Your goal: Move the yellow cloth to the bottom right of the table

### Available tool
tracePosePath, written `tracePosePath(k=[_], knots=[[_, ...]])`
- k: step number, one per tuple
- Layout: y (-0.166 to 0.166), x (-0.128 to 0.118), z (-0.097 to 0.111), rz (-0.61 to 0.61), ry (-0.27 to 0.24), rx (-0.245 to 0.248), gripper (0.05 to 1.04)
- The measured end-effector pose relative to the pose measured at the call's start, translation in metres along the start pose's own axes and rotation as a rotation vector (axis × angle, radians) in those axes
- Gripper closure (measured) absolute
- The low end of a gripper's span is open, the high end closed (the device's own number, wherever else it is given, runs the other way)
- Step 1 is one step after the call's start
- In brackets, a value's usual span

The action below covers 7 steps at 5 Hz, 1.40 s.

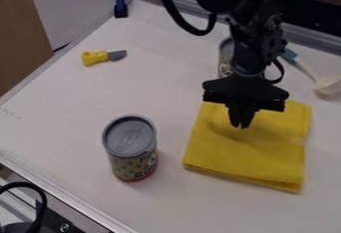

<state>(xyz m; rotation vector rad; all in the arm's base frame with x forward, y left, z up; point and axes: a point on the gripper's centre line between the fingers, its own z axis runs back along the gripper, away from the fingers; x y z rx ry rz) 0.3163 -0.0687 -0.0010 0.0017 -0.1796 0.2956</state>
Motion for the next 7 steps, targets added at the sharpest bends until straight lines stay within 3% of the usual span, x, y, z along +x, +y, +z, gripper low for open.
tracePosePath(k=[2,4,6,7], knots=[[-0.005,-0.011,-0.017,-0.006,0.006,0.032,1.031],[-0.018,-0.017,-0.019,-0.007,0.031,-0.018,1.031],[-0.049,-0.044,-0.016,-0.072,0.036,-0.053,1.031],[-0.067,-0.064,-0.013,-0.083,0.046,-0.041,1.031]])
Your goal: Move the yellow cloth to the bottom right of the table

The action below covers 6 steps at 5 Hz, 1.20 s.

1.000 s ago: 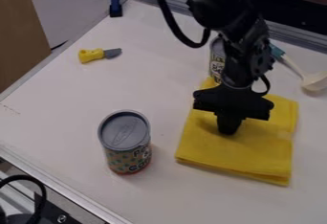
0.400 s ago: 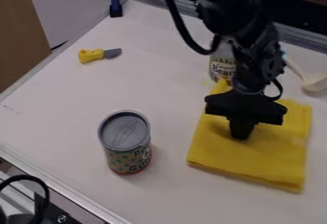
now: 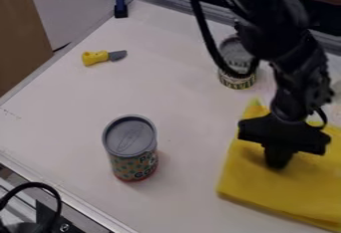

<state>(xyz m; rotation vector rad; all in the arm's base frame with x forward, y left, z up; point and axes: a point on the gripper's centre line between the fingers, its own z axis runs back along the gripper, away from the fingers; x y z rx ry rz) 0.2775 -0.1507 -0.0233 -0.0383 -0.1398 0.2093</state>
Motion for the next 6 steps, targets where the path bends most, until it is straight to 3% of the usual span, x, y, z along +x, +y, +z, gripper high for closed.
tracePosePath(k=[2,4,5,6], knots=[[-0.019,-0.014,0.001,0.004,-0.024,0.027,1.031],[-0.018,-0.020,0.006,0.023,0.004,0.014,1.031],[-0.015,-0.015,0.027,0.045,0.009,-0.001,1.031],[-0.012,-0.007,0.047,0.072,-0.022,-0.010,1.011]])
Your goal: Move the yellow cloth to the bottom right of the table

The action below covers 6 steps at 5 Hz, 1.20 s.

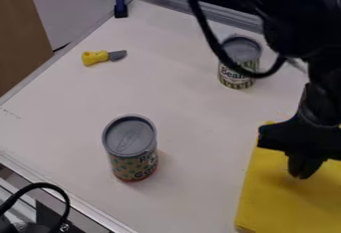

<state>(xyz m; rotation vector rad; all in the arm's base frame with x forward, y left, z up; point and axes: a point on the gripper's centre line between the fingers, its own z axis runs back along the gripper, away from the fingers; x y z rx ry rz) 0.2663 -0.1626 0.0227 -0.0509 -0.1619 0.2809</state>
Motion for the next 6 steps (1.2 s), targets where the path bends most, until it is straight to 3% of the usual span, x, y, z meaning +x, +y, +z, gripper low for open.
tracePosePath(k=[1,2,3,4,6], knots=[[0.004,0.003,0.005,0.011,-0.003,0.007,0.869],[0.007,0.011,0.016,0.042,-0.014,-0.018,0.627],[0.022,0.021,0.016,0.083,-0.047,0.040,0.328],[0.050,0.035,0.010,0.129,-0.055,0.069,0.098],[0.103,0.057,0.014,0.149,-0.105,0.077,0.085]])
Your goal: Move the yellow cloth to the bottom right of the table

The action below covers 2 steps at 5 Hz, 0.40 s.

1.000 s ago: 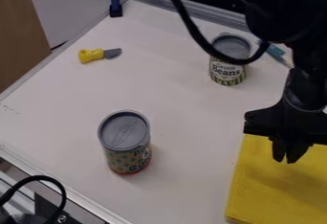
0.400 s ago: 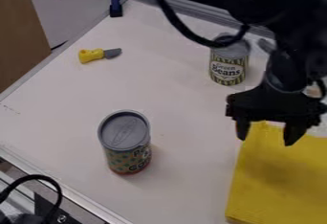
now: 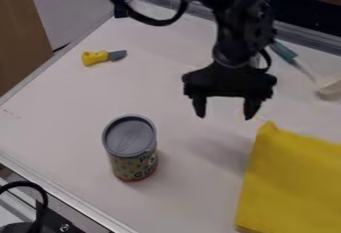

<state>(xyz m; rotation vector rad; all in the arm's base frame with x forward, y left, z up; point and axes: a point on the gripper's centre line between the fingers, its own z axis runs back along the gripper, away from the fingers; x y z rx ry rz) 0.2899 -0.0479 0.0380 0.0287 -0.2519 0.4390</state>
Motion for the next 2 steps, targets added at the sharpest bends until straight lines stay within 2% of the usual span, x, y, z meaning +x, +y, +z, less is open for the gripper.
tracePosePath(k=[2], knots=[[0.024,0.017,-0.005,0.033,-0.029,0.008,0.085]])
